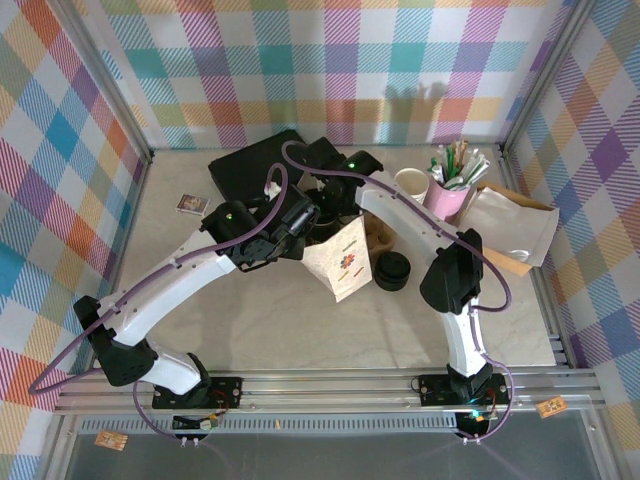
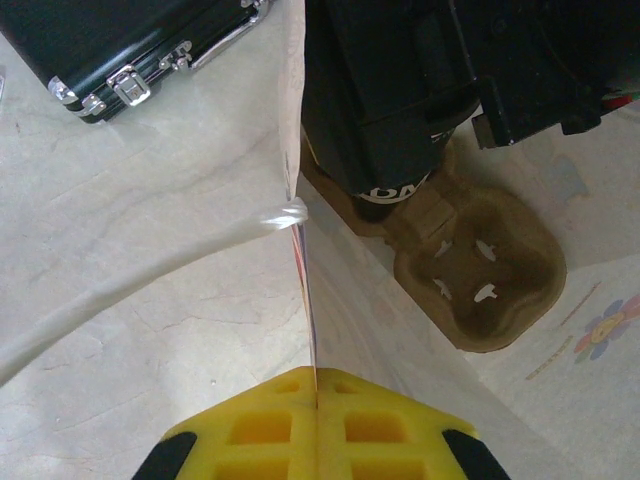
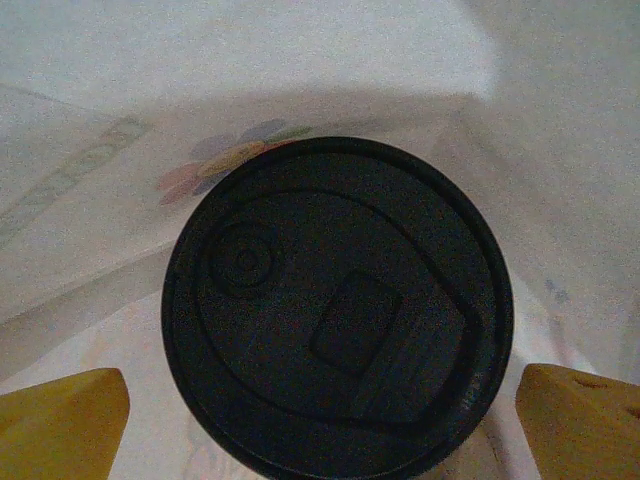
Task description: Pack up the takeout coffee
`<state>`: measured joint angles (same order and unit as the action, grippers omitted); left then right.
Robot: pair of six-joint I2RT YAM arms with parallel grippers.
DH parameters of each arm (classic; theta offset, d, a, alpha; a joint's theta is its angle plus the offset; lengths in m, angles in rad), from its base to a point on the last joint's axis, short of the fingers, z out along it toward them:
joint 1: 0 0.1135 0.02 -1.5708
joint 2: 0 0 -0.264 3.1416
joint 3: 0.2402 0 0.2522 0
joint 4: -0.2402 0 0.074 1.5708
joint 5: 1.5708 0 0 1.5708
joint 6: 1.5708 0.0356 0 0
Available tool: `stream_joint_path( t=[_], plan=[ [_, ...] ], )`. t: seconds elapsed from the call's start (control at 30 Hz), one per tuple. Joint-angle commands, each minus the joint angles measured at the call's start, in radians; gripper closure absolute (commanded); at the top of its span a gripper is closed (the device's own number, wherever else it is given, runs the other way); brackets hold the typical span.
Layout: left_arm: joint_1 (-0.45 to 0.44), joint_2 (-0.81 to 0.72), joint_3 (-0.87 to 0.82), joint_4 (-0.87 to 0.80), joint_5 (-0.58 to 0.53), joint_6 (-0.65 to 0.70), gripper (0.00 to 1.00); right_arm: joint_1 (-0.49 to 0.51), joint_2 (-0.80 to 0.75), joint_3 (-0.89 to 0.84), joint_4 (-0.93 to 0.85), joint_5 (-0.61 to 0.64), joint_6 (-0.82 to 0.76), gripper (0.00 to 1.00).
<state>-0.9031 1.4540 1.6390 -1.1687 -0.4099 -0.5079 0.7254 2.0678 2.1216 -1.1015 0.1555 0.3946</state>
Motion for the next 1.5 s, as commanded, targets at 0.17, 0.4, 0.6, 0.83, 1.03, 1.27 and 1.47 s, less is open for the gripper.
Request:
stream_joint_path(
  t=[0.17, 0.4, 0.6, 0.83, 1.03, 1.27, 1.47],
  plan=[
    [-0.006, -0.023, -0.010, -0.028, 0.008, 0.012, 1.00, -0.018, 0.049, 0.059, -0.006, 0.016, -0.062, 0.01],
    [-0.007, -0.018, -0.011, -0.022, 0.010, 0.009, 1.00, -0.020, 0.065, 0.068, 0.004, 0.017, -0.085, 0.05],
    [-0.007, -0.010, -0.010, -0.025, 0.008, -0.005, 1.00, -0.020, 0.057, 0.039, 0.028, 0.000, -0.095, 0.20],
    [-0.007, -0.007, -0.016, -0.035, 0.008, -0.022, 1.00, -0.019, 0.026, -0.007, 0.060, -0.024, -0.123, 0.32],
    [-0.007, -0.011, -0.028, -0.043, 0.006, -0.044, 1.00, -0.018, -0.017, -0.081, 0.112, -0.058, -0.157, 0.37],
    [-0.007, -0.013, -0.040, -0.049, 0.003, -0.070, 1.00, -0.018, -0.068, -0.154, 0.180, -0.050, -0.222, 0.40],
    [-0.007, -0.013, -0.048, -0.050, -0.001, -0.084, 1.00, -0.018, -0.092, -0.192, 0.197, -0.030, -0.231, 0.26]
  ],
)
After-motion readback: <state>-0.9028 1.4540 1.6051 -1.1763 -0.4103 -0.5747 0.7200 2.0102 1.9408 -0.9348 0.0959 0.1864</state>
